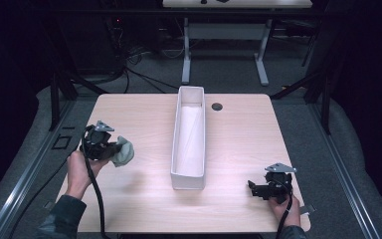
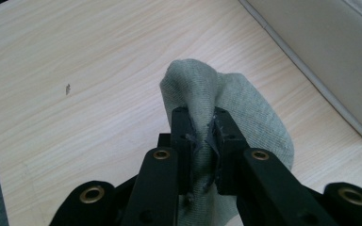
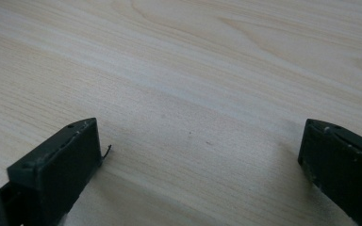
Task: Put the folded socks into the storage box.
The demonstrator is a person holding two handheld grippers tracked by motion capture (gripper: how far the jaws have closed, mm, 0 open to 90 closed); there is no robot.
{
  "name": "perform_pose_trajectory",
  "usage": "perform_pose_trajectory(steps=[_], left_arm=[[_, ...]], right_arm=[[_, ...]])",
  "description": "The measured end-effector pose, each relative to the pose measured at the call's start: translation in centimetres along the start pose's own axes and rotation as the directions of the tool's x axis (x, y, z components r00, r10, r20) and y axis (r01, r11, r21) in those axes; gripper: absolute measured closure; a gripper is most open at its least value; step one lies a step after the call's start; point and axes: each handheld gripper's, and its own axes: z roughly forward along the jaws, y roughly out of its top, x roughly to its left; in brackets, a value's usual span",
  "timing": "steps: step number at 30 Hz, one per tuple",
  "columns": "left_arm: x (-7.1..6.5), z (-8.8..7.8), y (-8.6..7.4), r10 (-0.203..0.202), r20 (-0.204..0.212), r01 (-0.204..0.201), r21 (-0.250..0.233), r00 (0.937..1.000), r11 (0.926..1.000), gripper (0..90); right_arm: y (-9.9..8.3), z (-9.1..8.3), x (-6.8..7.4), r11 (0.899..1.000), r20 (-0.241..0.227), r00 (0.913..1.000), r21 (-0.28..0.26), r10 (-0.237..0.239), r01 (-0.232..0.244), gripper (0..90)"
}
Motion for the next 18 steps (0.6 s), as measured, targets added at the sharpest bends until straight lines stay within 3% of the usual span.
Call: perform_pose_trajectory(steps=[18], left_arm=[[-0.6, -2.3, 2.4, 0.039, 0.009, -0.039, -0.018, 0.9992, 0.9991, 81.6]], right_arm=[[0.0, 0.0, 0.0, 1.000, 0.000, 1.0000, 0.002, 0.000, 0.000, 0.0]])
